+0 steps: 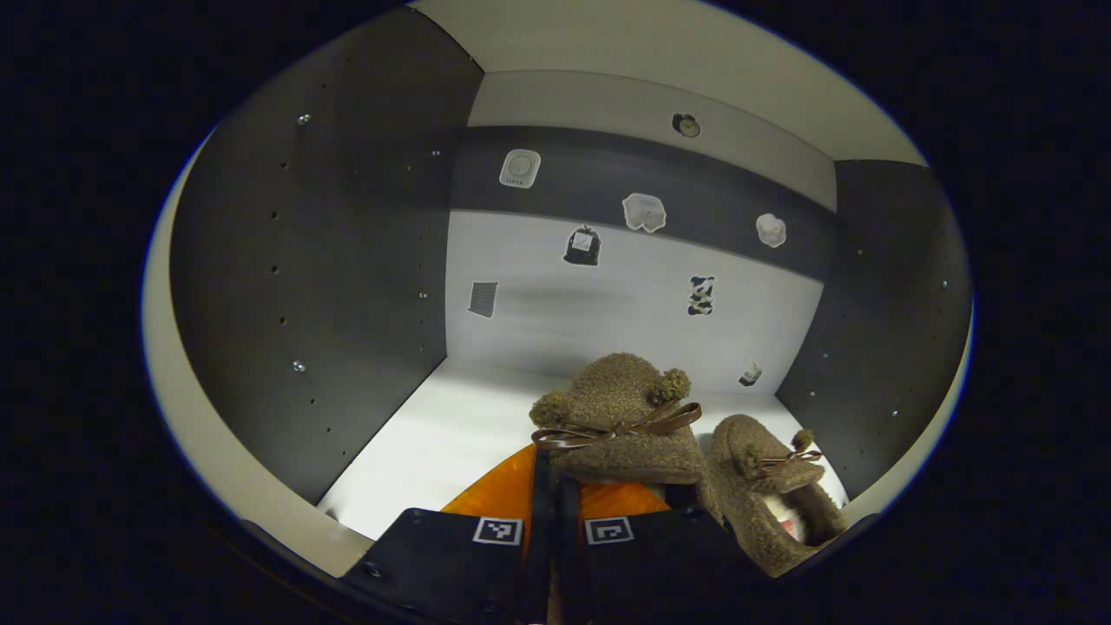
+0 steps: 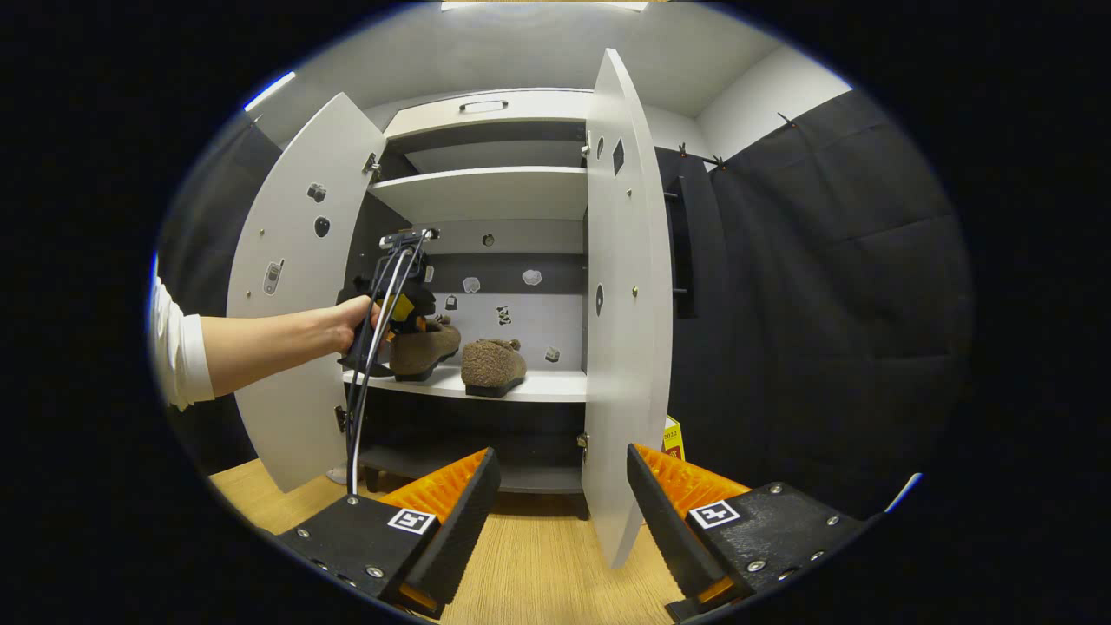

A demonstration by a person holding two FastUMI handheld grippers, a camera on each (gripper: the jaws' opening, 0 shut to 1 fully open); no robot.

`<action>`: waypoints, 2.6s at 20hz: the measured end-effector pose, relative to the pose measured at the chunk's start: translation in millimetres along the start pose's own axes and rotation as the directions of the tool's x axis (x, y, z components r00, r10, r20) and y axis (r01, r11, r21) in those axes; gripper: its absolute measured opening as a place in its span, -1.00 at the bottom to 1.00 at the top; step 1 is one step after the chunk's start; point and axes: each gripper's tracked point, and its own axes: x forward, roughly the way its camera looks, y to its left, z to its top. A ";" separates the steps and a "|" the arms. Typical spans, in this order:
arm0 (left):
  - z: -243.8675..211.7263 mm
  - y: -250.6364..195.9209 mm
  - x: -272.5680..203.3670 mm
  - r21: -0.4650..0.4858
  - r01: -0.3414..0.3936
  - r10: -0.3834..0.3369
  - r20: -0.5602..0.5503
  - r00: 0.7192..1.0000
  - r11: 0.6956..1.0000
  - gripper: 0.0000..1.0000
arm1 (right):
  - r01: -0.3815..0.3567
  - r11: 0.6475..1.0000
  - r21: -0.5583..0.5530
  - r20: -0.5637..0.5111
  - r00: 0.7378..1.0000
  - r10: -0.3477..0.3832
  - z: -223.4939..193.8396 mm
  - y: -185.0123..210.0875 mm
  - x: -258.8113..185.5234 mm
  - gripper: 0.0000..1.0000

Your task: Grab one shoe with the right hand and put it into the shoe cabinet, grab the other shoe with the left hand and put it into the shoe cabinet; then close the right door with the right hand and the left door with the left hand.

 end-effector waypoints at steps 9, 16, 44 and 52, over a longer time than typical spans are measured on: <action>-18.1 0.8 26.9 0.022 -0.011 0.012 -0.058 0.998 1.000 -0.54 | -0.005 1.000 0.008 -0.024 1.000 0.005 -9.5 0.3 11.6 0.82; -17.1 8.9 24.6 0.013 -0.030 0.031 -0.054 0.998 0.999 -0.05 | -0.015 1.000 0.020 -0.044 0.999 0.016 -16.1 0.8 18.7 0.82; -39.9 23.5 -295.4 0.065 0.105 -0.123 0.432 0.893 0.992 0.89 | -0.091 0.995 0.051 0.036 0.995 0.089 16.7 7.7 9.7 0.81; -133.7 45.6 -331.0 0.046 0.062 -0.076 0.414 0.907 0.997 0.89 | -0.105 0.993 0.059 0.047 0.994 0.102 22.9 2.8 -0.3 0.81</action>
